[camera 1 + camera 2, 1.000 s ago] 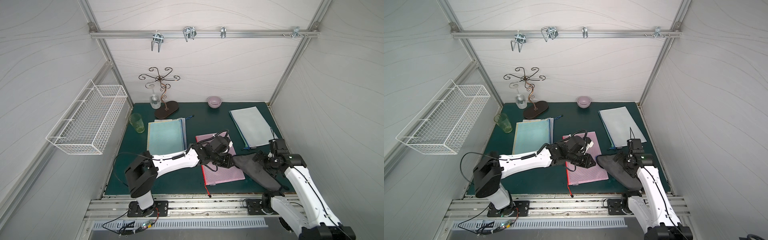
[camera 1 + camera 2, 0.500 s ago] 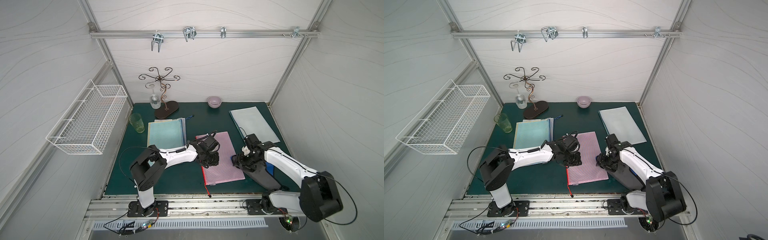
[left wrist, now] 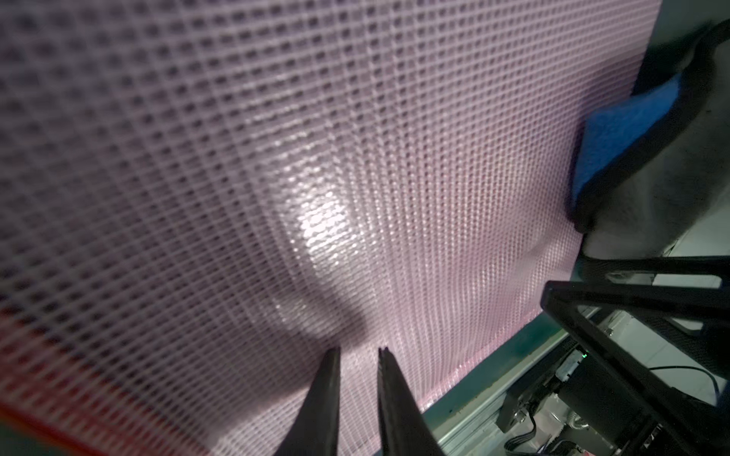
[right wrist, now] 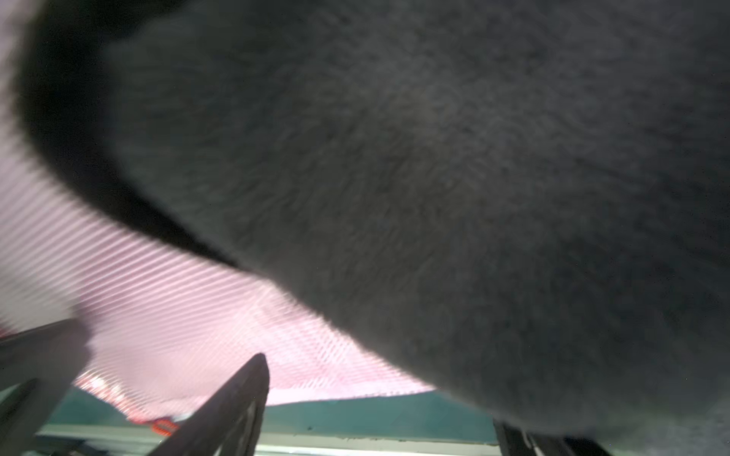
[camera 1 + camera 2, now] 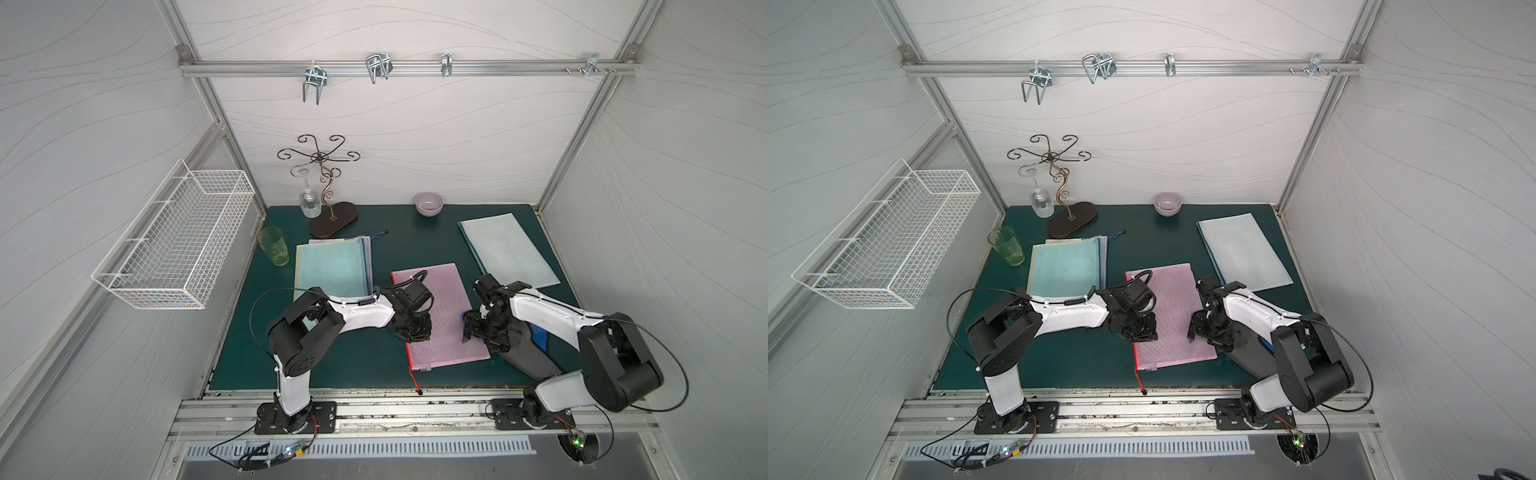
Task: Wipe the document bag
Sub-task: Pick up the document bag from the center of the board.
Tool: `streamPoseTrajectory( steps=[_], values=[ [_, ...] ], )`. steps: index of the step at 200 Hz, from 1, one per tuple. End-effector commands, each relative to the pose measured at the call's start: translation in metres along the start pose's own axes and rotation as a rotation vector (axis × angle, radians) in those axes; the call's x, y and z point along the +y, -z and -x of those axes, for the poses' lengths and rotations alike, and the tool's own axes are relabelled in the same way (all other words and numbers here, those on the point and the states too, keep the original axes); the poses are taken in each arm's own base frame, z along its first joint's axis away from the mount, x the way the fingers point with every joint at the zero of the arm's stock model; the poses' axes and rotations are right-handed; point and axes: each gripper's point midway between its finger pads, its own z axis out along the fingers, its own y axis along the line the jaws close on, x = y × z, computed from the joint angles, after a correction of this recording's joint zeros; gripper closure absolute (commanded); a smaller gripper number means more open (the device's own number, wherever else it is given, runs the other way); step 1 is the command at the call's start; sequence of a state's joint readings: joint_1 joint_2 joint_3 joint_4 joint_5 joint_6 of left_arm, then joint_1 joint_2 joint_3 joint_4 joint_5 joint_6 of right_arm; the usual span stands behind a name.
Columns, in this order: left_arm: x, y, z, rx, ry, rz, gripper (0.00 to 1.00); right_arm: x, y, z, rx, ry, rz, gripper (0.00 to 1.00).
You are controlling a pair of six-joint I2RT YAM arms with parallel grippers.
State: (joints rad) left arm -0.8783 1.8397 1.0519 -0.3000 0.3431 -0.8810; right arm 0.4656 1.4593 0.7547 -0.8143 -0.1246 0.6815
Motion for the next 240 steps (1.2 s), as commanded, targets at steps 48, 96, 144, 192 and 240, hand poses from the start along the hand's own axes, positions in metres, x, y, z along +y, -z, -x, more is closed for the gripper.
streamPoseTrajectory(
  steps=[48, 96, 144, 192, 240],
  values=[
    [0.009, 0.005, 0.002, -0.019, 0.043, -0.019, 0.79, 0.019, -0.014, -0.004, 0.035, 0.035, 0.032, 0.16],
    [0.017, -0.001, 0.002, -0.012, 0.056, -0.011, 0.79, 0.060, -0.008, -0.015, 0.058, 0.096, 0.149, 0.23],
    [0.023, -0.008, 0.002, -0.001, 0.076, -0.010, 0.79, 0.070, -0.005, -0.014, 0.041, 0.099, 0.195, 0.33],
    [0.020, -0.003, 0.004, -0.019, 0.069, -0.025, 0.80, 0.069, 0.010, -0.003, -0.063, 0.114, 0.172, 0.80],
    [0.001, 0.046, 0.018, -0.168, 0.032, -0.082, 0.77, 0.082, 0.036, 0.004, -0.140, 0.219, 0.145, 1.00]
  ],
)
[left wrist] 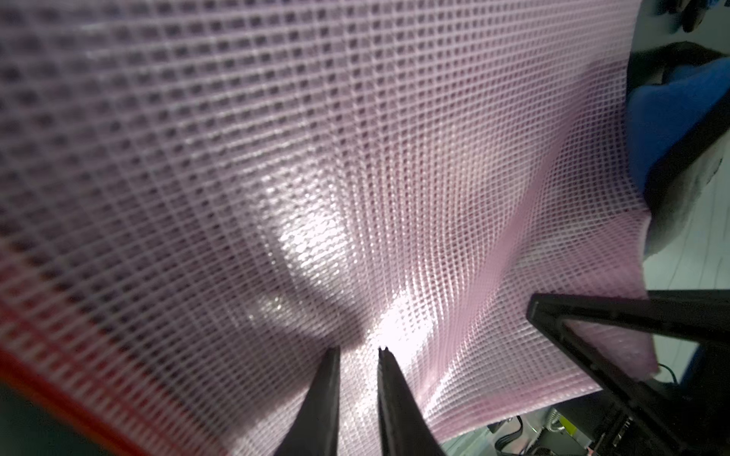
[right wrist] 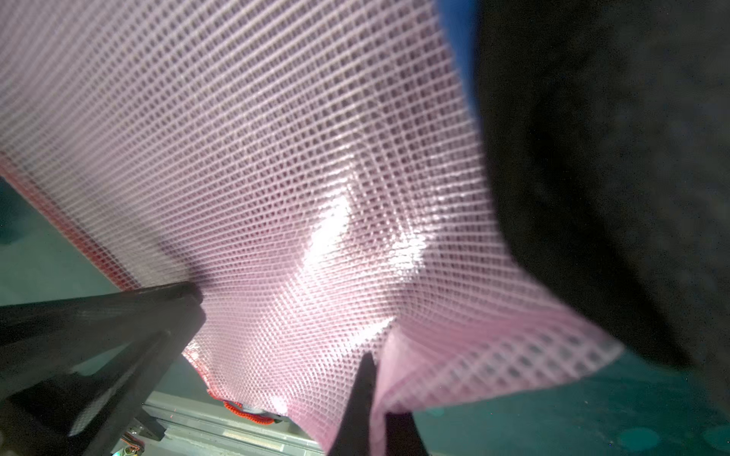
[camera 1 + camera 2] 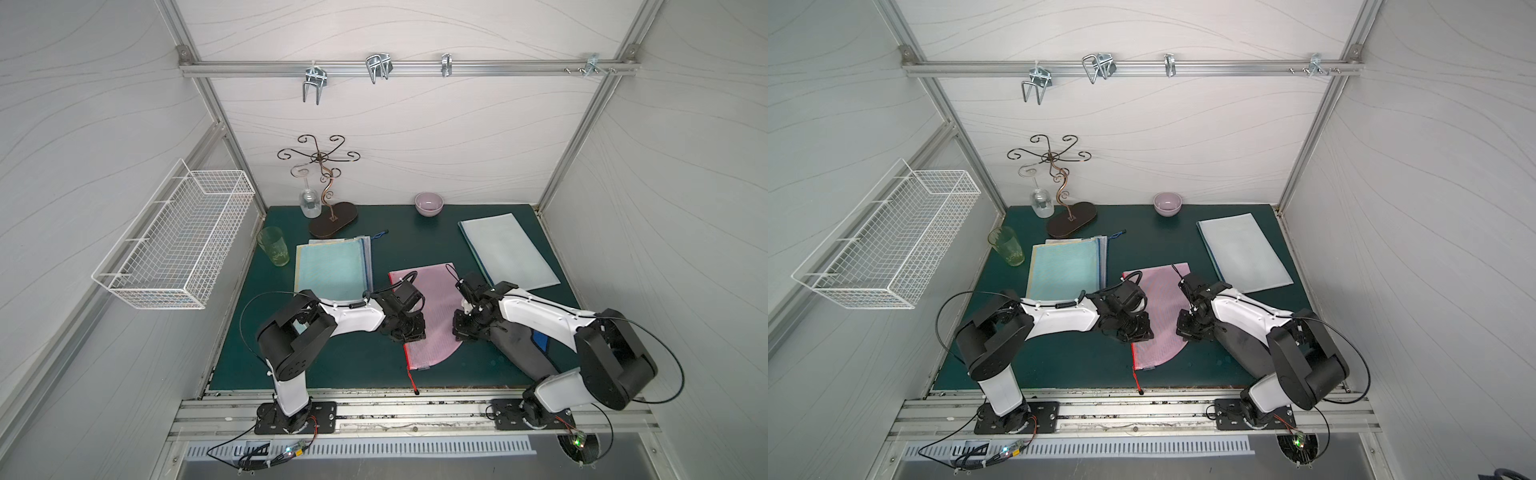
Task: Wipe the document bag
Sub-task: Pick up the document bag from the center of the board.
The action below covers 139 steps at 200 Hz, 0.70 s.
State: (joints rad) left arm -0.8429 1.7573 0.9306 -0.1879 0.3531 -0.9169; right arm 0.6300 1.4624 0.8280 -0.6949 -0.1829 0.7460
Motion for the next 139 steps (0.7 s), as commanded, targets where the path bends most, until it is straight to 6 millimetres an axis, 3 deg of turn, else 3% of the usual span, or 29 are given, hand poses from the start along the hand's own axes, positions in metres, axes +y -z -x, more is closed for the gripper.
streamPoseTrajectory(
  steps=[1, 34, 53, 73, 94, 115, 139],
  values=[
    [-0.013, 0.035, 0.017, -0.121, -0.014, -0.023, 0.77, 0.014, 0.023, 0.010, -0.071, 0.088, -0.006, 1.00],
    [-0.029, 0.106, 0.030, -0.295, -0.085, -0.032, 0.67, 0.022, 0.062, 0.031, -0.182, 0.213, -0.069, 1.00],
    [-0.031, 0.143, 0.034, -0.381, -0.108, -0.034, 0.59, 0.015, 0.087, 0.056, -0.274, 0.252, -0.145, 1.00],
    [-0.028, 0.168, 0.036, -0.437, -0.118, -0.031, 0.51, 0.004, 0.104, 0.088, -0.341, 0.241, -0.175, 1.00],
    [-0.022, 0.177, 0.035, -0.456, -0.117, -0.021, 0.50, -0.009, 0.119, 0.124, -0.409, 0.193, -0.183, 1.00],
    [-0.018, 0.173, 0.033, -0.444, -0.113, -0.021, 0.50, -0.026, 0.135, 0.165, -0.516, 0.146, -0.224, 1.00],
    [-0.013, 0.161, 0.028, -0.405, -0.098, -0.025, 0.51, -0.063, 0.141, 0.206, -0.535, 0.051, -0.287, 1.00]
  ],
)
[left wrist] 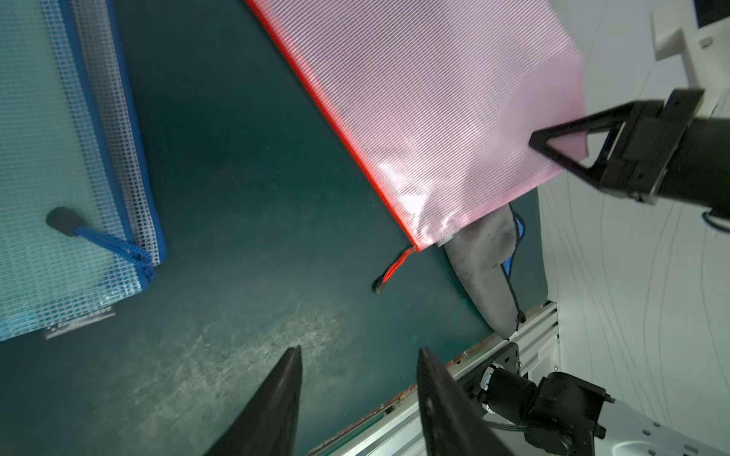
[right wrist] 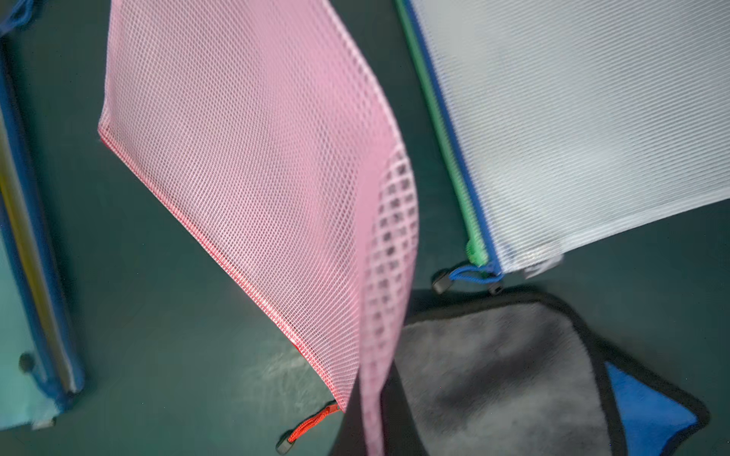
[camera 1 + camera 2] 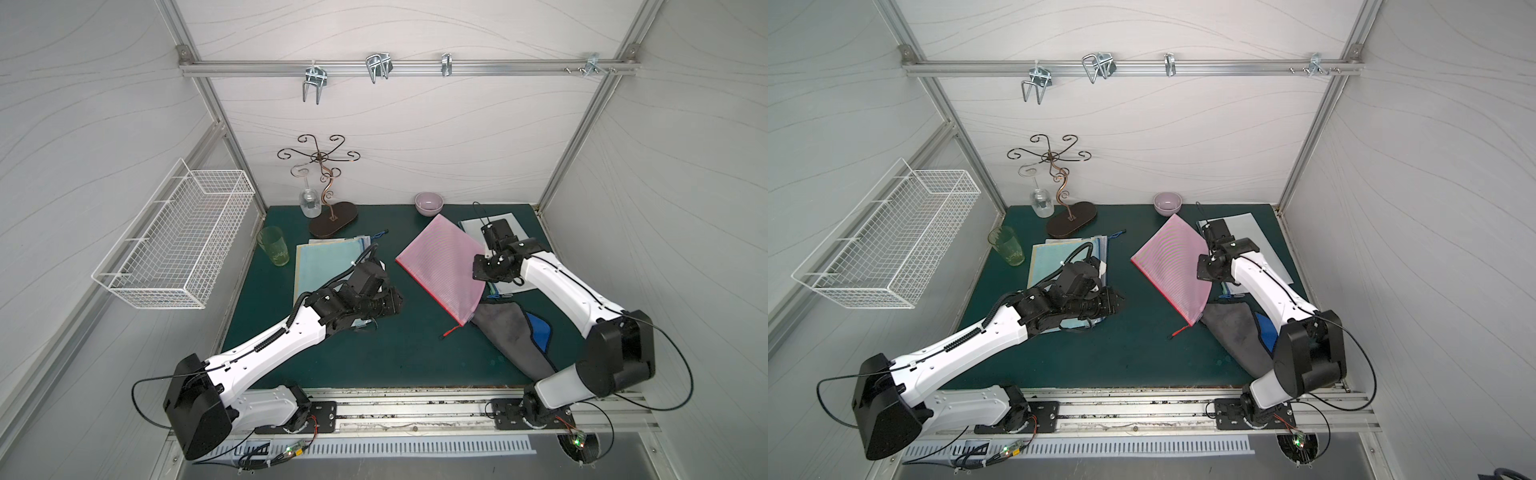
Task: Wipe the document bag
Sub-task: Pick up the document bag from the center of the board, then place the document bag.
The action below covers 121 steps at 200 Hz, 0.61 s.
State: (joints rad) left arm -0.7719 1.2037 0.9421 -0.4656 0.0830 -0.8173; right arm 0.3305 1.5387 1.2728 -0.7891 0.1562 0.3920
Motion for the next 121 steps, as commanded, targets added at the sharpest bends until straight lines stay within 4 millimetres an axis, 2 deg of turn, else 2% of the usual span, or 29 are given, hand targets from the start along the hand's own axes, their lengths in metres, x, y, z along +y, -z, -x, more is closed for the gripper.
streamPoseTrajectory(
  steps=[1, 24, 39, 67, 121],
  values=[
    [0.007, -0.006, -0.006, 0.021, 0.001, 0.019, 0.51, -0.034, -0.016, 0.036, -0.049, -0.014, -0.102, 1.00],
    [0.012, -0.013, -0.012, 0.041, 0.014, 0.020, 0.51, -0.085, -0.030, 0.064, -0.078, -0.107, -0.185, 1.00],
    [0.015, -0.017, -0.015, 0.047, 0.018, 0.023, 0.51, -0.106, -0.042, 0.077, -0.065, -0.162, -0.167, 1.00],
    [0.018, -0.021, -0.015, 0.055, 0.012, 0.039, 0.51, -0.124, -0.065, 0.090, -0.001, -0.120, -0.167, 1.00],
    [0.021, -0.032, -0.015, 0.080, 0.015, 0.052, 0.51, -0.163, -0.093, 0.094, 0.074, -0.109, -0.206, 1.00]
  ],
)
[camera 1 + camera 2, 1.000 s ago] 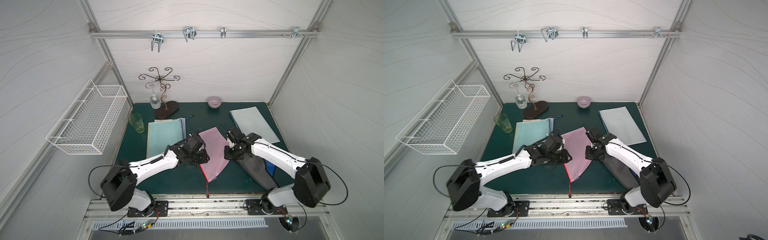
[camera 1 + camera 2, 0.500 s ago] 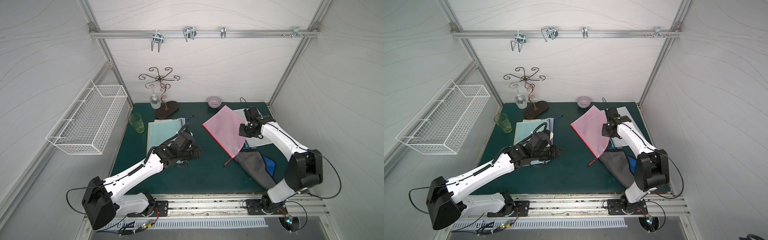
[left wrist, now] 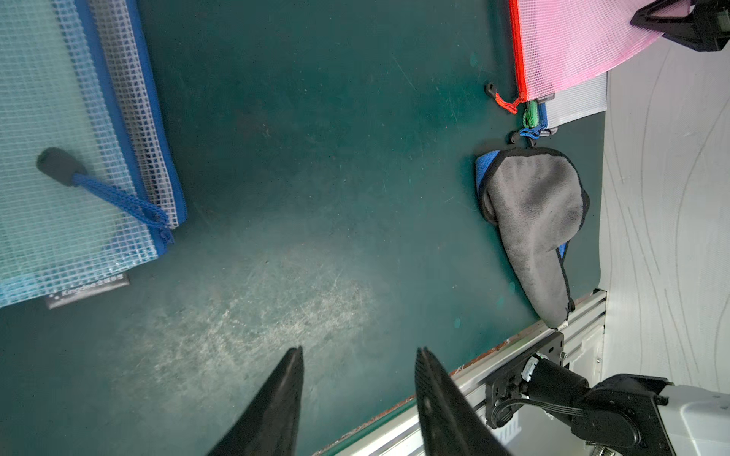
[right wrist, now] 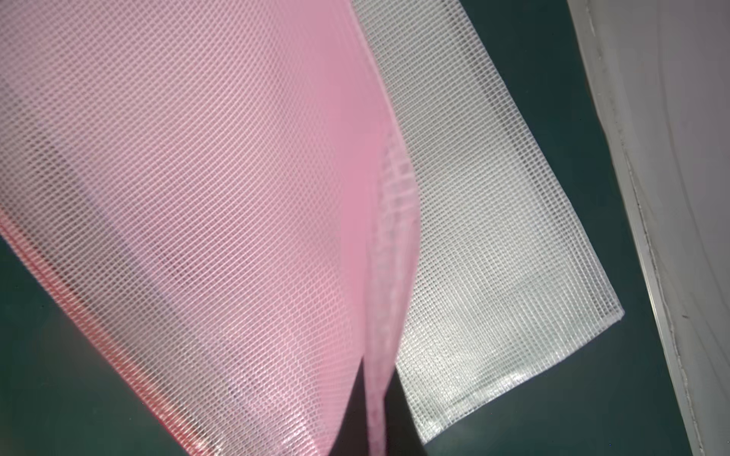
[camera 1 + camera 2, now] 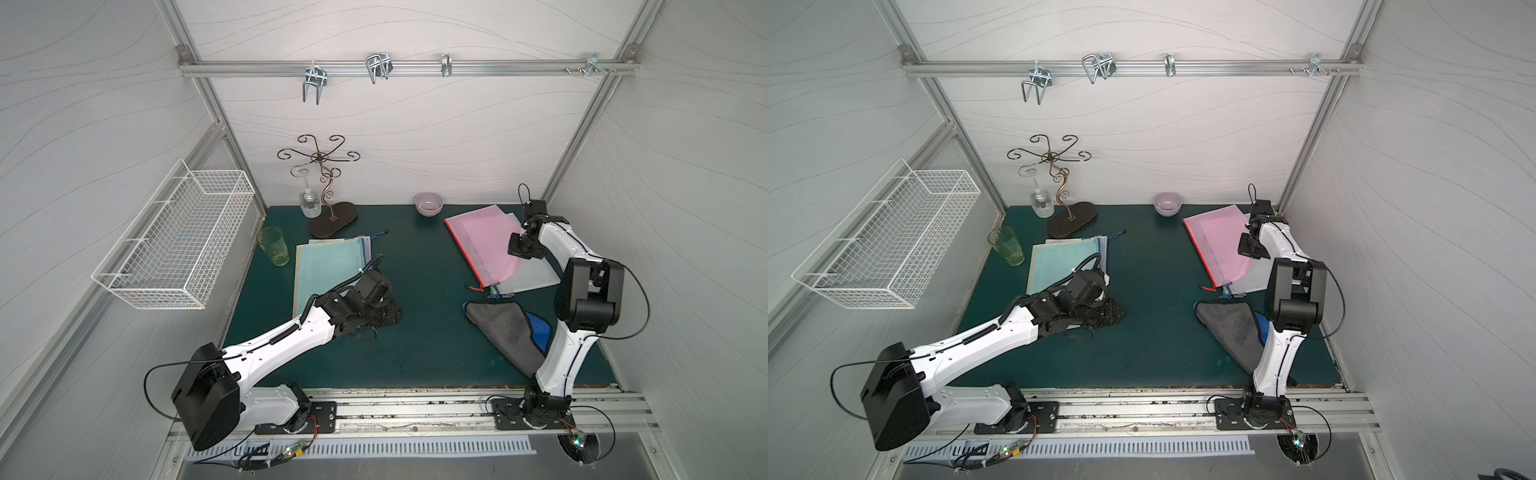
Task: Wipe the document bag
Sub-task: Place the document bag.
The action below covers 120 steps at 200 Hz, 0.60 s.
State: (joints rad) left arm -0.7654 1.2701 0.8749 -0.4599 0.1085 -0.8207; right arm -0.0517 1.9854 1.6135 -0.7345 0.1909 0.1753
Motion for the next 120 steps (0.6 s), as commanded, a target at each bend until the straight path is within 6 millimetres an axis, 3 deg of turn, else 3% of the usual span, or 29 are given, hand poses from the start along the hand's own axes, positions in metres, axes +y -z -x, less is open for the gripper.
streamPoseTrajectory(
  steps=[1, 58, 120],
  values=[
    [-0.011, -0.003, 0.011, -0.017, -0.007, -0.031, 0.51, -0.015, -0.010, 0.000, 0.046, 0.024, -0.010, 1.00],
    [-0.013, -0.013, 0.011, 0.016, -0.001, -0.025, 0.52, -0.048, -0.040, 0.004, 0.105, 0.020, -0.067, 1.00],
    [-0.018, -0.025, 0.012, 0.038, 0.005, -0.034, 0.53, -0.054, -0.052, -0.017, 0.154, 0.005, -0.095, 1.00]
  ],
)
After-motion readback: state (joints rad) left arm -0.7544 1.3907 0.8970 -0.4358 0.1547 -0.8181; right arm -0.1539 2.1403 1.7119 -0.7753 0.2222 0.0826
